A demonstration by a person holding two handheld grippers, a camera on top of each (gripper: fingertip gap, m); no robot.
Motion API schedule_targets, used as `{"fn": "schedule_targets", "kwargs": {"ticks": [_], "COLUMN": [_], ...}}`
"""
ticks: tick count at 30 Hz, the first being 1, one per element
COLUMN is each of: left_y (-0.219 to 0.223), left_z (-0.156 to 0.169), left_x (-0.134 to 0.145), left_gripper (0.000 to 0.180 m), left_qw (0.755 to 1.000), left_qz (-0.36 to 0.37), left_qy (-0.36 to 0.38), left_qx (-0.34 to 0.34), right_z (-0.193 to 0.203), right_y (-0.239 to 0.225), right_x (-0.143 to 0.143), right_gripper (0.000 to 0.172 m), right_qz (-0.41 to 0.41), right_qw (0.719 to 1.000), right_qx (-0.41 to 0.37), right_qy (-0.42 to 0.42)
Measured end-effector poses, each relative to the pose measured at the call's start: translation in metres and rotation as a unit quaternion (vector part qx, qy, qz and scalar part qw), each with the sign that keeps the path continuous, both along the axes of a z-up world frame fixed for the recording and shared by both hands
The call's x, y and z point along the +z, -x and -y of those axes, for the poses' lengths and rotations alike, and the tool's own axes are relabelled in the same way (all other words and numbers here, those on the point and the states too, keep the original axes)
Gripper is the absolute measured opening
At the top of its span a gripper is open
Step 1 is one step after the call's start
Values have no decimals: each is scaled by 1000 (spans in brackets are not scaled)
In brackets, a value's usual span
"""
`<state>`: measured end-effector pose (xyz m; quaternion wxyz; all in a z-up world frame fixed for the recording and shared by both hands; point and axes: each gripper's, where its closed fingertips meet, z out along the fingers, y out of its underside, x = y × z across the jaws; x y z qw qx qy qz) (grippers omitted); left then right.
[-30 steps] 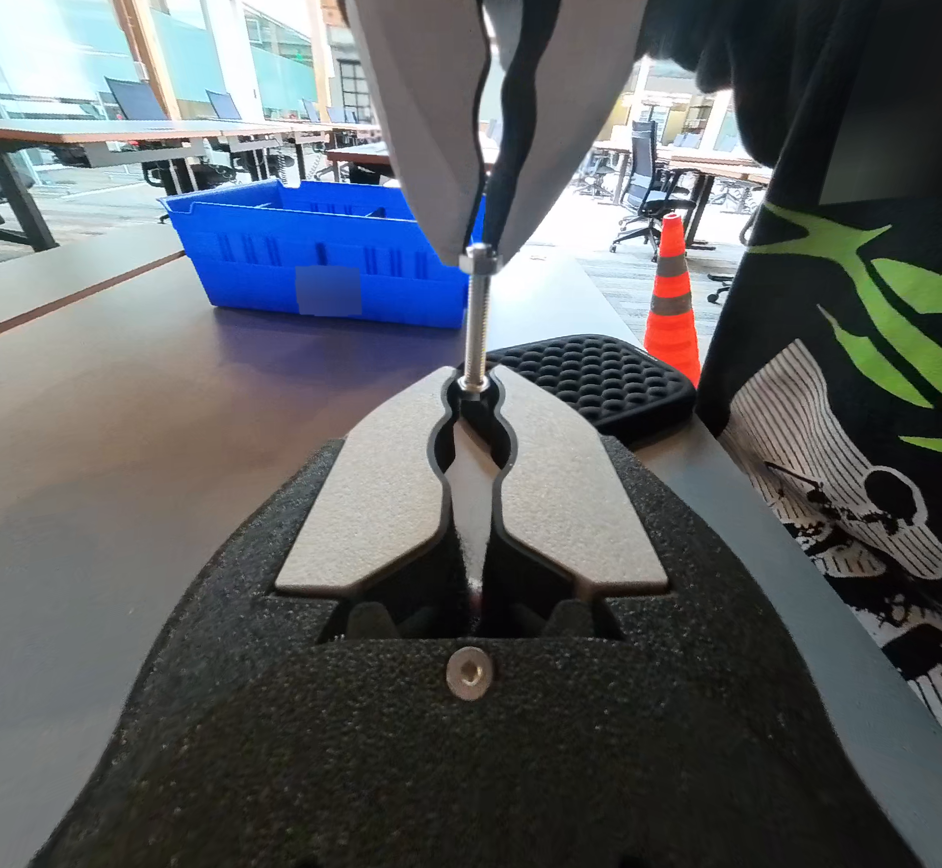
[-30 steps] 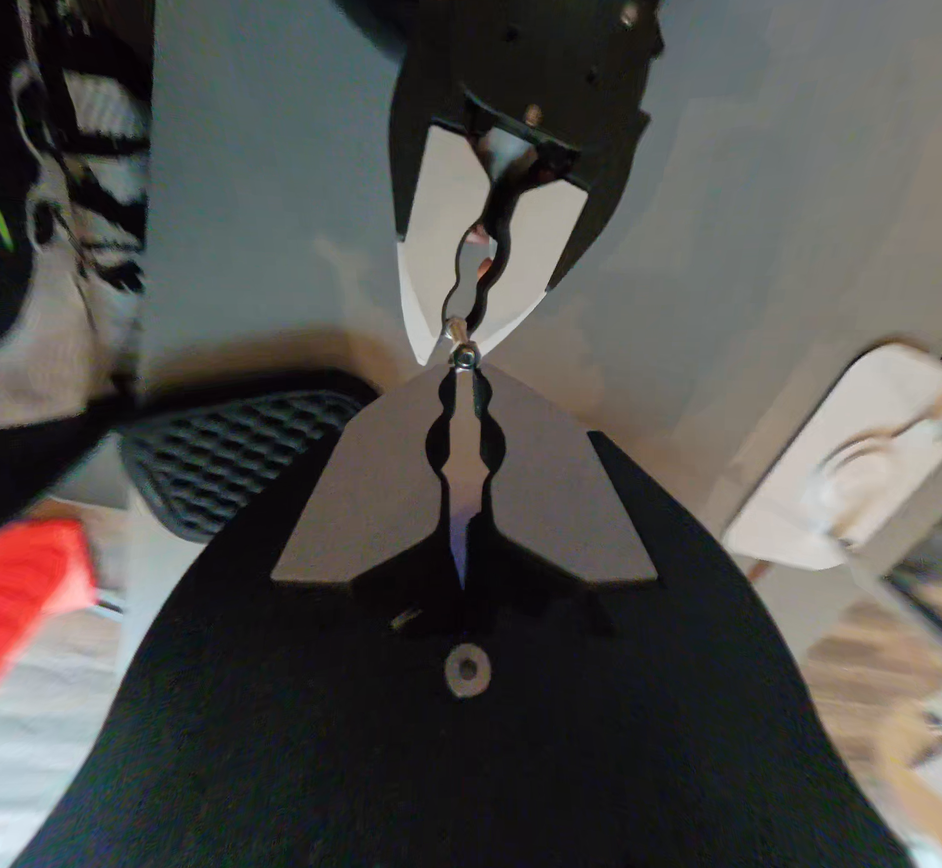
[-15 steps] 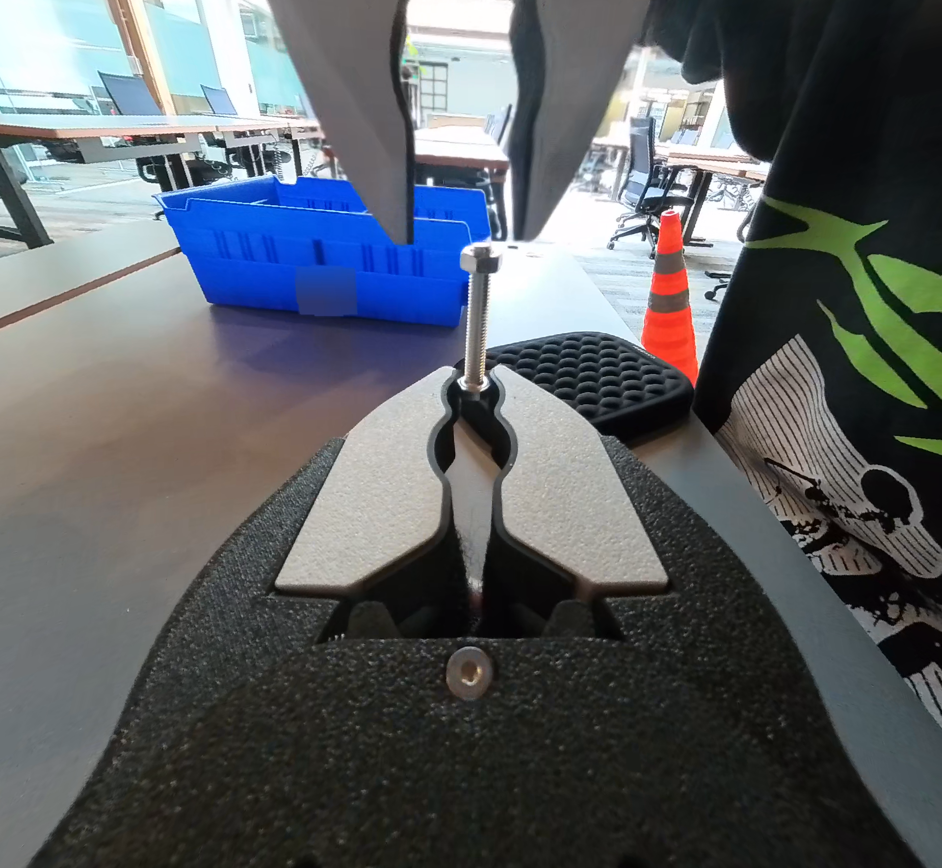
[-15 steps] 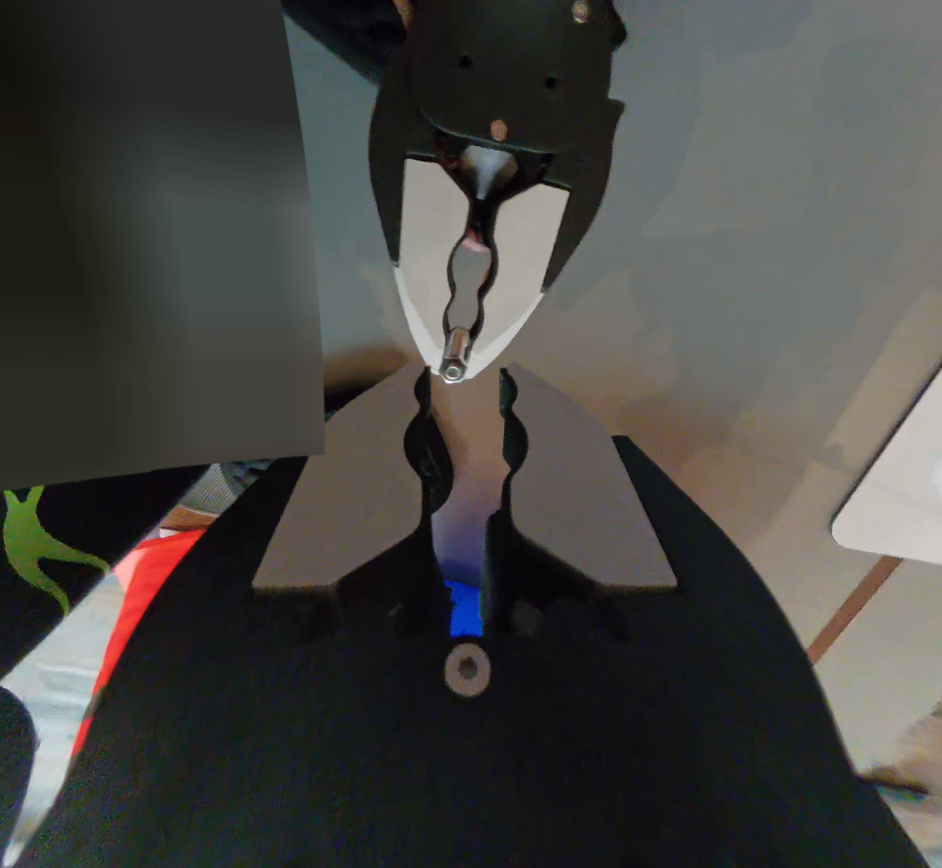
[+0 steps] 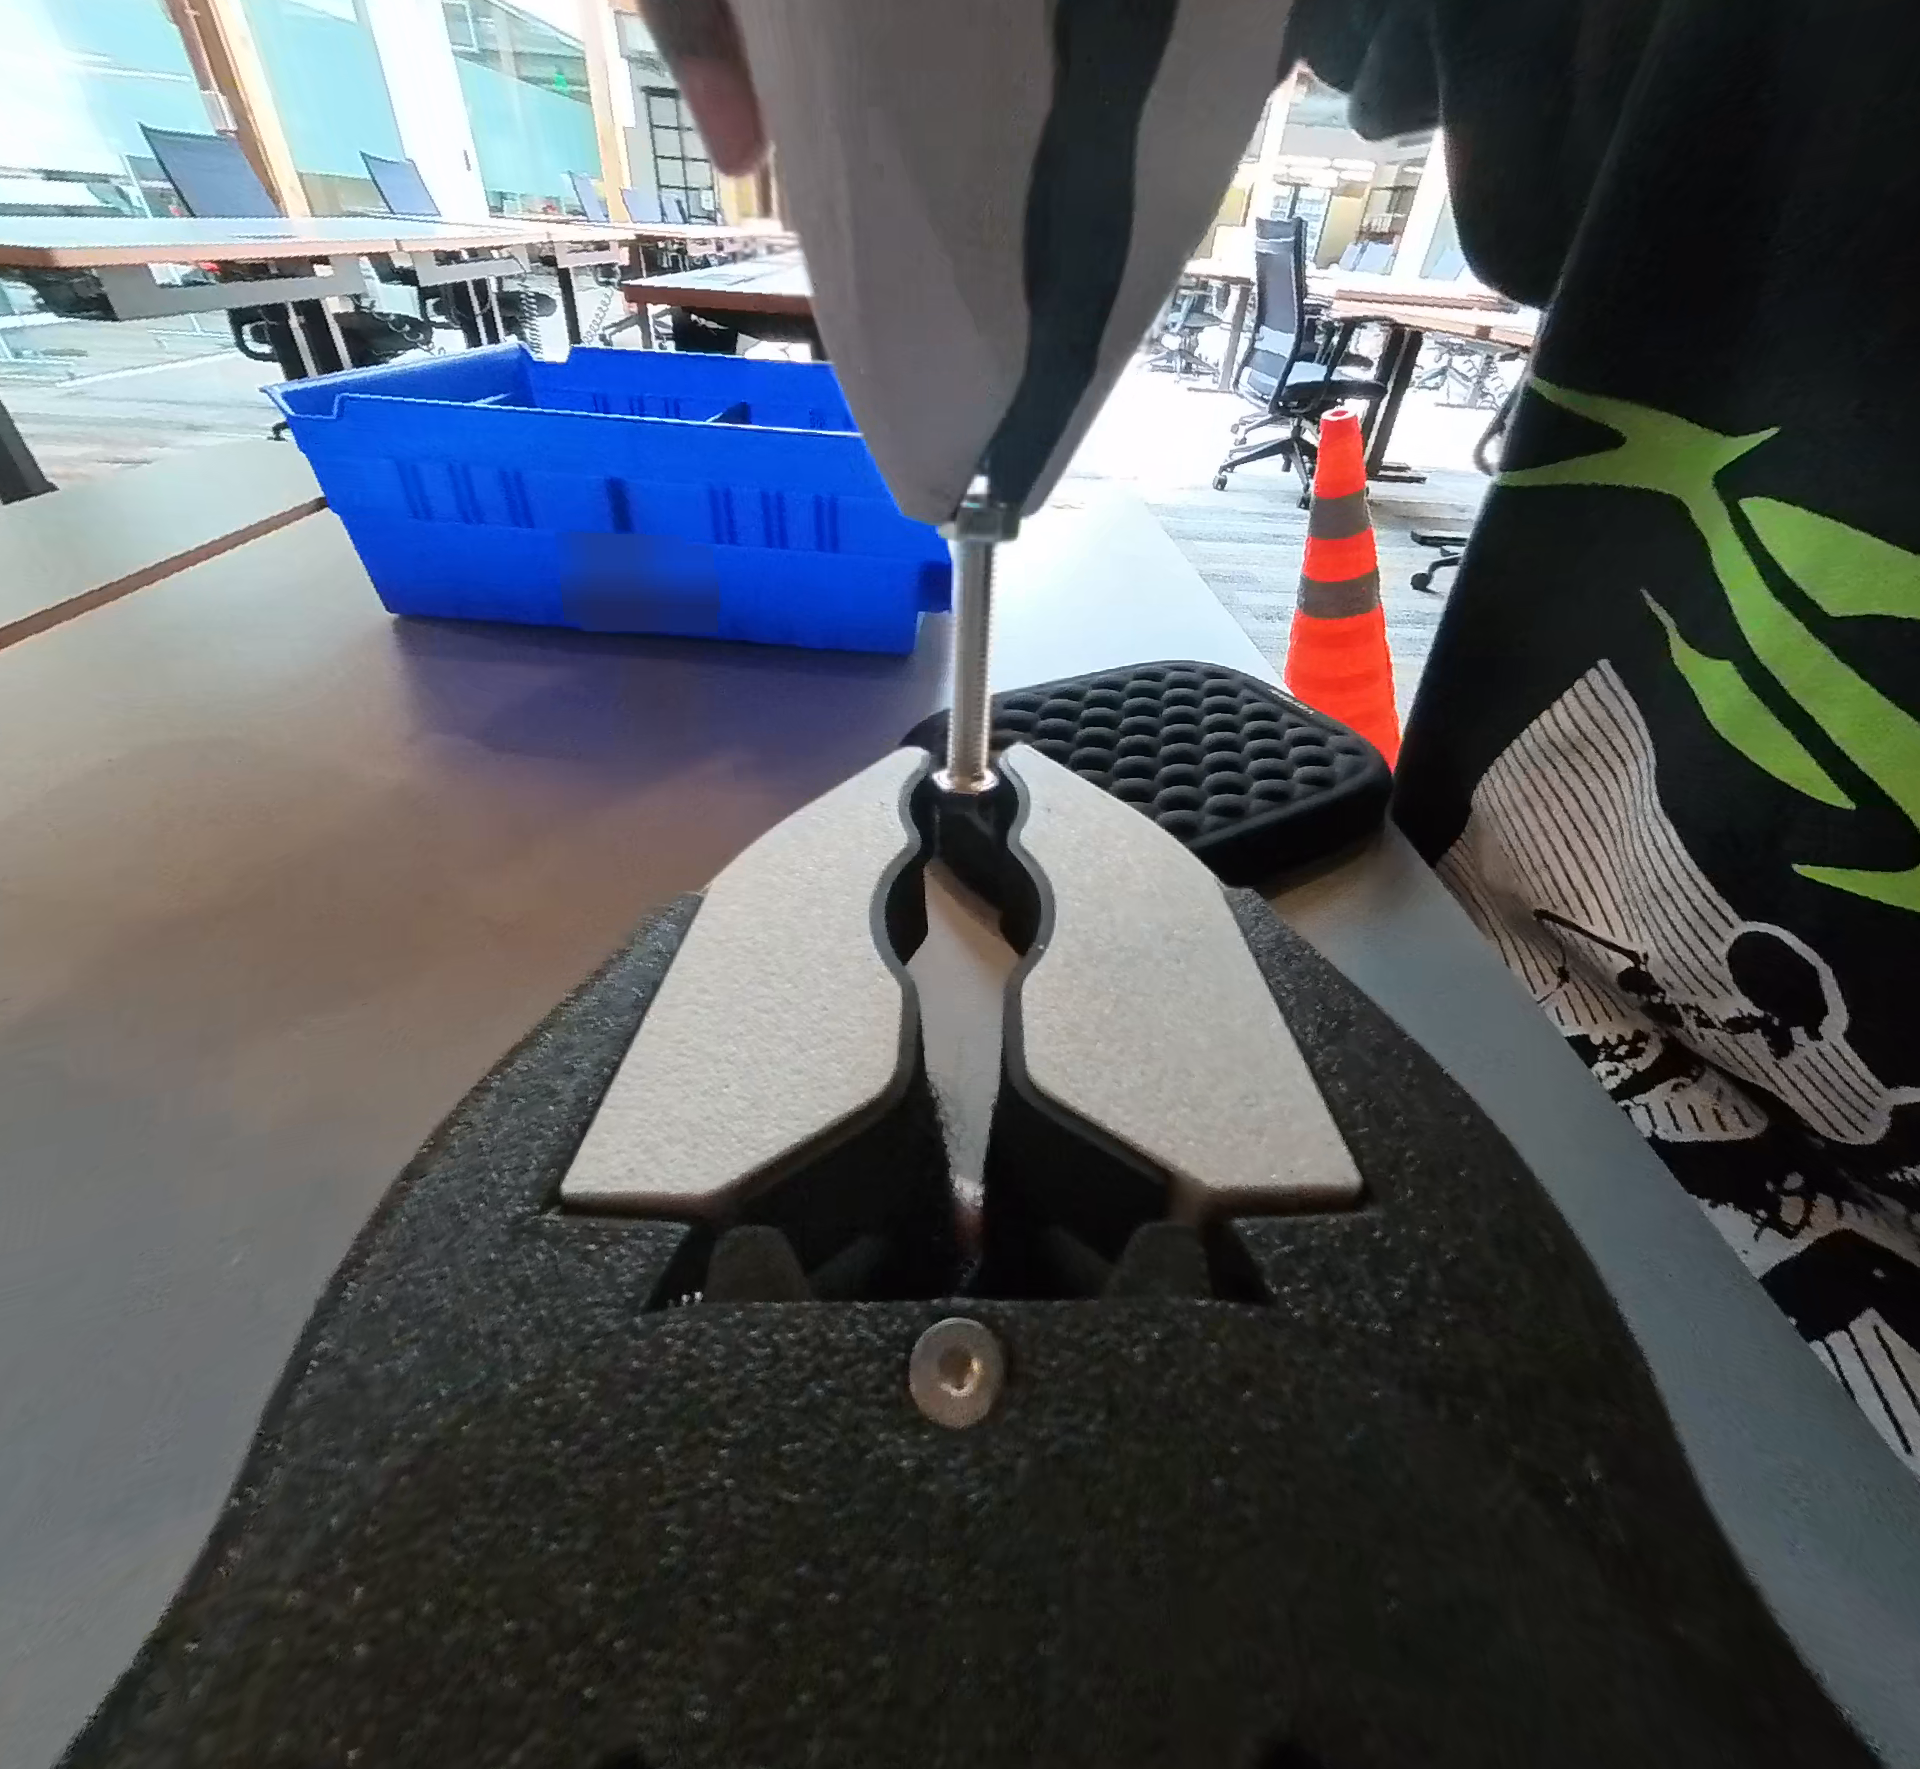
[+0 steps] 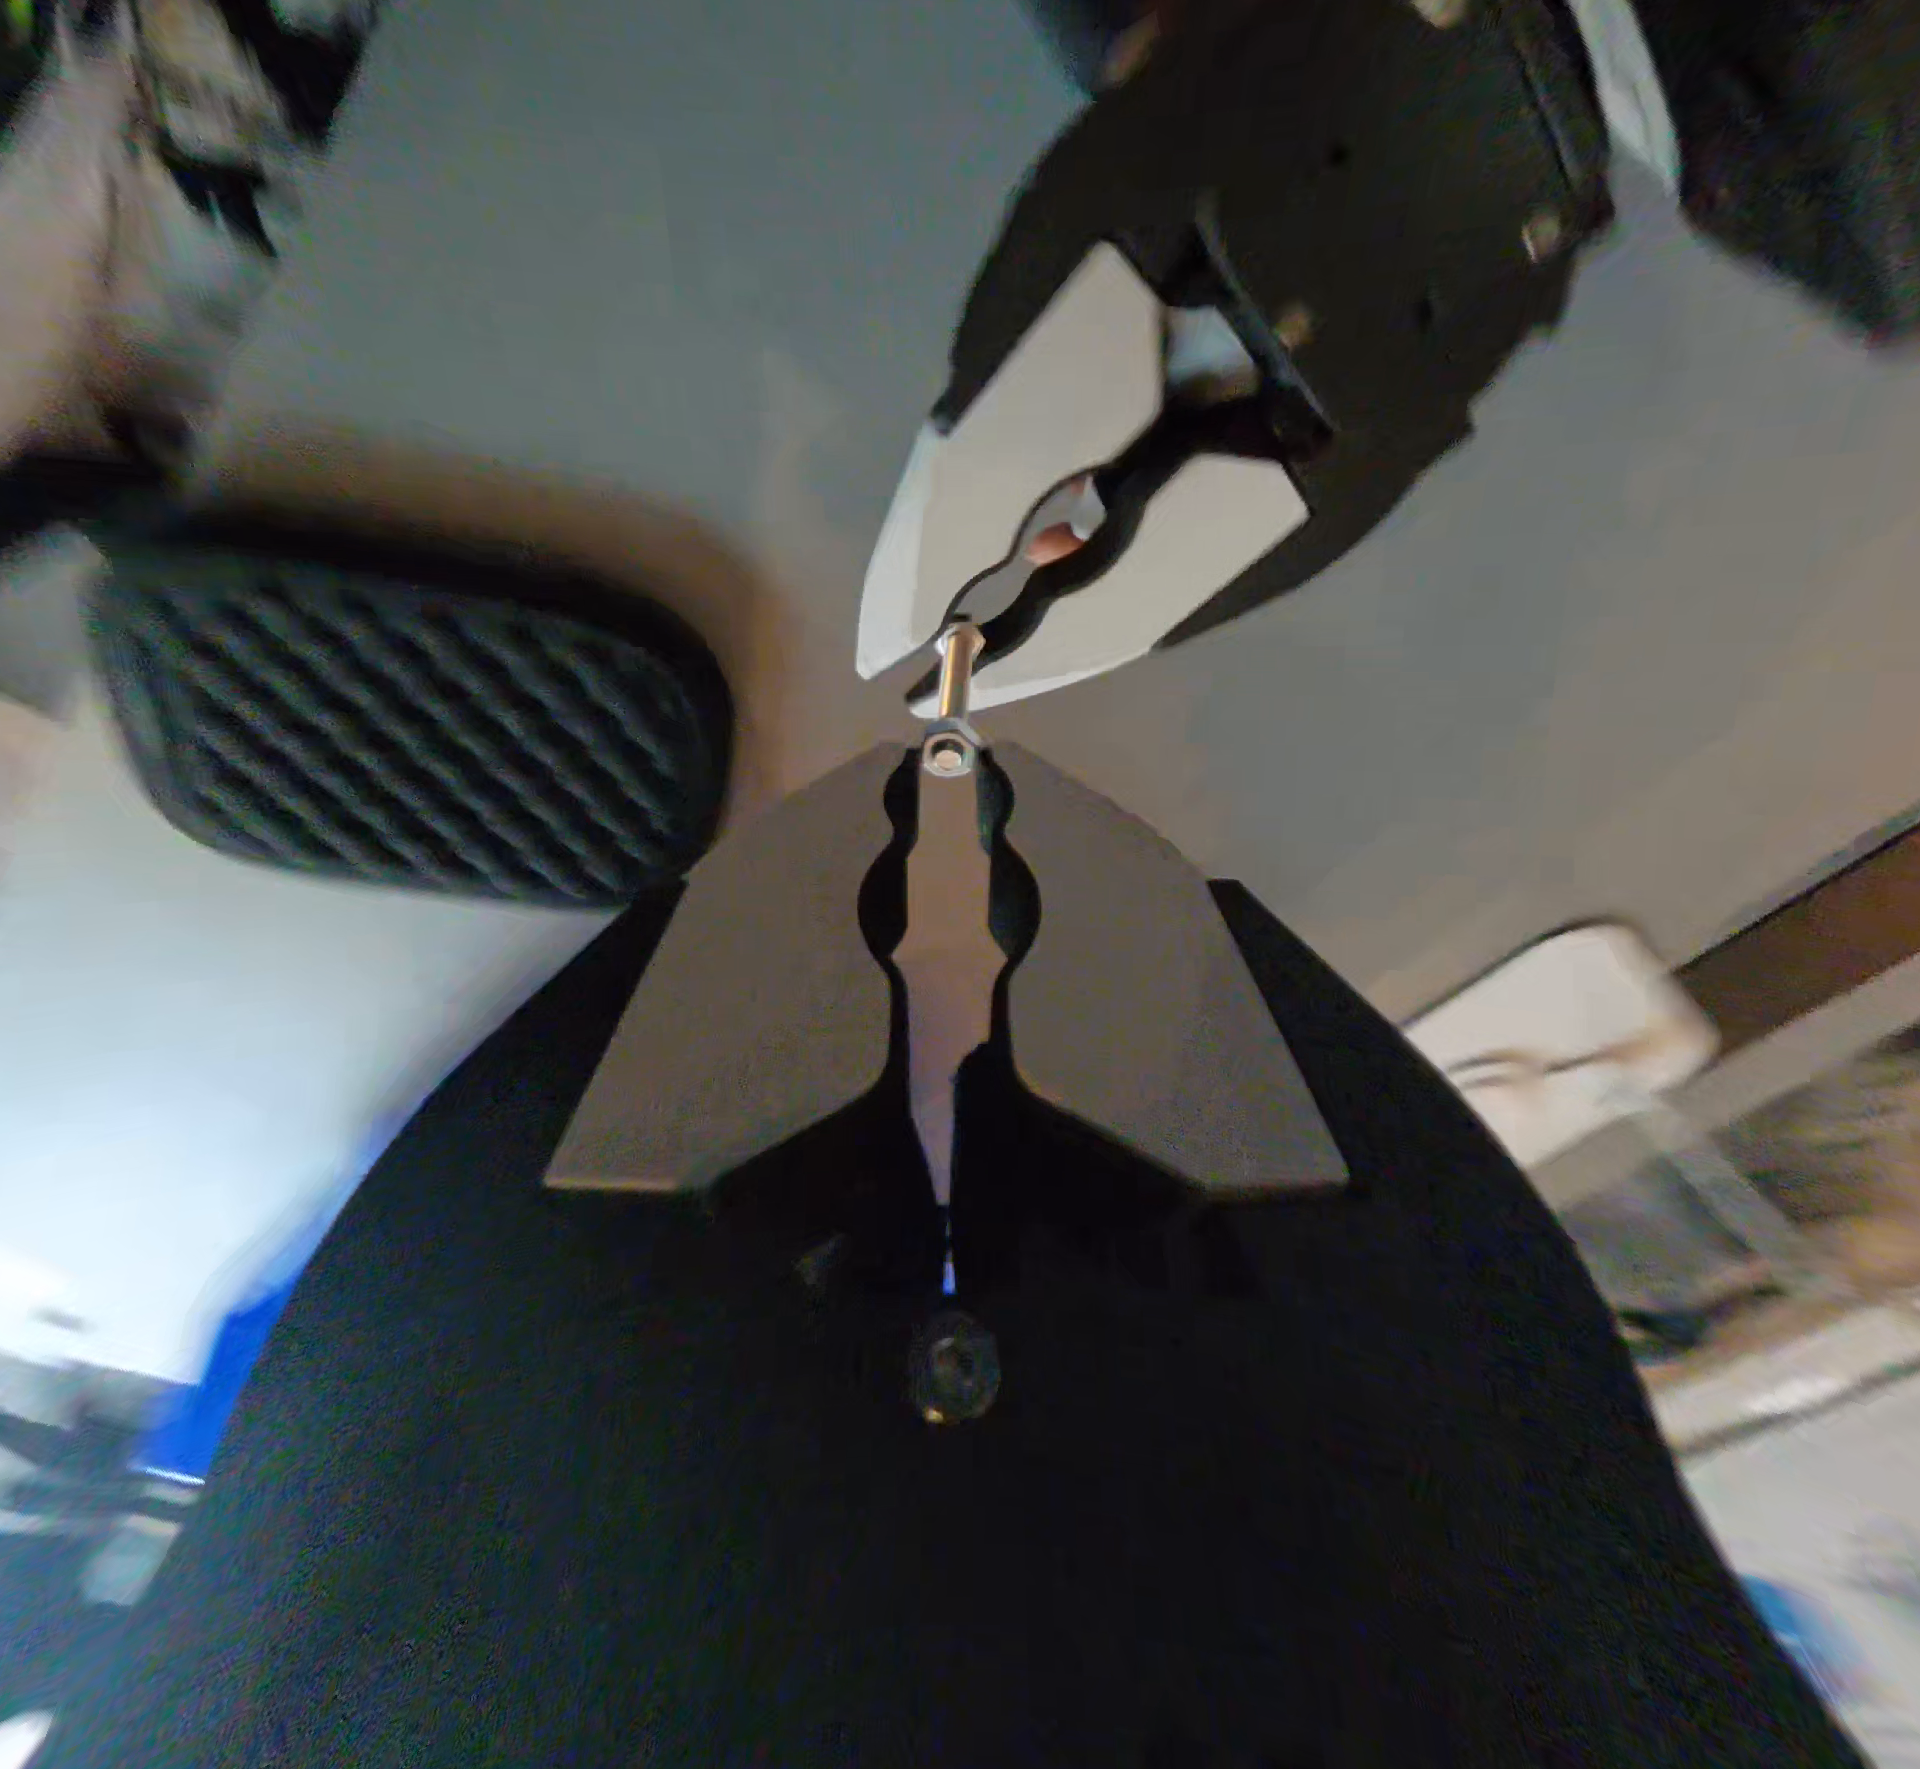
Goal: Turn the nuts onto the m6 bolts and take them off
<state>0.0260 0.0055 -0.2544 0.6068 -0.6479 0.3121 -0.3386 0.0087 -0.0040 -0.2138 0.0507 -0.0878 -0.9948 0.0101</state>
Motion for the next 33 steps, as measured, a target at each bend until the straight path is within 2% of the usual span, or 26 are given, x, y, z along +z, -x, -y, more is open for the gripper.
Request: {"fn": "schedule_targets", "kwargs": {"ticks": [3,5,7,9,11,12,14,16,18,23,26,28,31,33], "left_y": [-2,-2,-1,1,2,1,1,2,2,2,3,3,1,-1], "left_z": [2,3,2,1,1,1,0,-1,-1,-2,-2,-2,0,2], "left_x": [-1,-1,0,1,1,1,1,1,1,1,1,1,1,0], "left_gripper": [9,9,9,9,9,9,9,9,9,9,9,9,9,9], "left_qw": [1000,1000,1000,1000,1000,1000,1000,1000,1000,1000,1000,1000,1000,1000], "left_qz": [-4,-2,2,8,9,7,5,5,4,6,6,8,6,2], "left_qy": [5,4,5,5,3,2,2,2,1,2,3,3,3,1], "left_qx": [-12,-14,-12,-7,-2,-1,3,6,7,10,10,8,0,-7], "right_z": [5,6,4,3,8,9,4,1,0,-2,0,1,-1,1], "right_y": [2,5,7,8,6,9,12,14,12,8,8,7,4,2], "right_x": [0,1,1,4,10,14,16,15,12,1,-2,-2,-2,-2], "right_gripper": [10,10,10,12,32,36,36,30,30,27,12,10,10,10], "right_qz": [-45,-54,-60,-62,-52,-51,-31,-11,13,24,22,15,-2,-21], "right_qw": [980,967,963,979,995,998,985,956,936,928,933,948,984,999], "right_qx": [189,240,252,187,84,7,-152,-269,-327,-352,-341,-301,-168,-29], "right_qy": [-45,-63,-73,-57,4,35,74,117,133,117,113,104,57,18]}}
